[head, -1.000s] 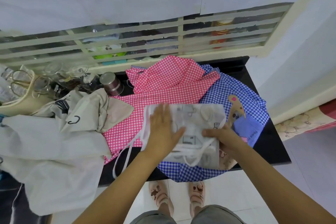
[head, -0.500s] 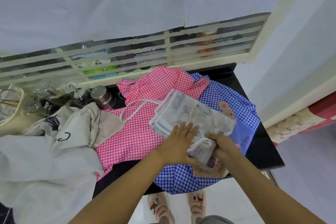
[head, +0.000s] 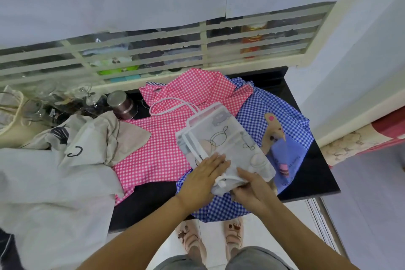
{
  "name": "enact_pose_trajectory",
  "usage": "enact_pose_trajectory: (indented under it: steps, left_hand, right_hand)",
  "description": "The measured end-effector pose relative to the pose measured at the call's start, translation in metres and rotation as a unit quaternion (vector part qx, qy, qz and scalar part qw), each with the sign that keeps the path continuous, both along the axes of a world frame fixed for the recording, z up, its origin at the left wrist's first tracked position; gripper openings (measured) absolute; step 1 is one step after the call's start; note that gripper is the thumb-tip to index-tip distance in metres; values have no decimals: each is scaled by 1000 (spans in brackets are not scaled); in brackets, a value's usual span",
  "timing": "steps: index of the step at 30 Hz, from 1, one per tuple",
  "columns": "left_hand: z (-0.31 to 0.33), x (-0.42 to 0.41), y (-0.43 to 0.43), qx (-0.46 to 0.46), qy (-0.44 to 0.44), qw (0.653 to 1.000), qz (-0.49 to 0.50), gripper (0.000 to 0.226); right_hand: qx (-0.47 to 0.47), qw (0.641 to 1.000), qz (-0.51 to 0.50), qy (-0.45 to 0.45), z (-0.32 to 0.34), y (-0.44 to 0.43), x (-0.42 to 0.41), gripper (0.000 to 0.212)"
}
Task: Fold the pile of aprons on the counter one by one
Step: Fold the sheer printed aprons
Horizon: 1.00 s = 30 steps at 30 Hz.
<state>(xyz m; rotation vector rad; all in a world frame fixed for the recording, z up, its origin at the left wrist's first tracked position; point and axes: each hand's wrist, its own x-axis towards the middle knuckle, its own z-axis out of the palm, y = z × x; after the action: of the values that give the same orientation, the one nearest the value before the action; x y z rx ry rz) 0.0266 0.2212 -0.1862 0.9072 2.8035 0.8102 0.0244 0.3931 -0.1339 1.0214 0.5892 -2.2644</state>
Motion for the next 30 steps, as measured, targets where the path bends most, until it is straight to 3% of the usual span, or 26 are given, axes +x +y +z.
enact_pose_trajectory:
  steps: [1,2,3,4,5,7,8,9,11,12,13,15,17,18,19,21,24,25,27,29,30]
  left_hand:
    - [2,-2,-5,-8,-27,1000,1,93]
    - [2,-7,-12,-16,-46,999,-6,92]
    - [3,-9,-19,-29,-71,997,-17,89]
    - [-1,-11,-29,-27,-92,995,-25,87]
    - [0,-10,-35,-37,-107,993,-26,84]
    - [1,-10,-44,-4,-141,990,-26,73]
    - [-1,-10,-48,20,-157,987,-23,67]
    - [2,-10,-52,26,-173,984,-19,63]
    - [6,-12,-58,30,-191,981,-30,59]
    - [5,-14,-61,21,-190,981,-45,59]
    - [7,-16,-65,9,-184,981,-62,60]
    - [8,-19,-71,-20,-173,981,-82,60]
    - [13,-19,-72,-8,-194,979,-69,57]
    - [15,-17,-71,25,-229,972,-42,56]
    - [19,-16,-70,84,-274,958,-4,54]
    - [23,-14,-68,198,-355,911,74,38]
    - [24,-29,-68,298,-412,840,191,29]
    - [27,-38,-69,336,-441,801,226,30]
    - [29,-56,-73,360,-478,747,289,28]
    - [25,-67,-78,365,-478,731,323,26]
    - [22,-69,-79,375,-472,724,336,26]
  right_hand:
    - [17,999,34,5,3,6,1,73]
    - [105,991,82,26,15,13,0,64]
    - [235,960,137,70,17,22,-1,64]
    - [371,898,201,122,21,33,-3,73]
    - [500,814,230,184,20,47,-4,82]
    - [629,665,235,327,19,67,-9,86]
    - [644,582,274,414,16,76,-13,91]
    - [637,472,345,503,8,83,-21,97]
    - [603,219,458,615,-5,91,-41,105]
    - [577,138,488,640,-10,91,-51,107]
    - [546,93,515,654,-16,88,-60,108]
    - [509,53,531,675,-26,79,-77,104]
    - [478,53,546,686,-32,74,-91,93]
    - [466,76,556,684,-33,72,-93,87]
    - [458,122,561,679,-32,69,-96,80]
    - [447,270,555,648,-33,63,-98,65]
    - [466,475,550,505,-29,46,-99,41]
    - [481,523,518,477,-28,37,-103,53]
    - [506,571,480,434,-25,24,-111,87]
    - [542,578,468,392,-19,11,-120,77]
    - [574,553,467,384,-19,5,-124,65]
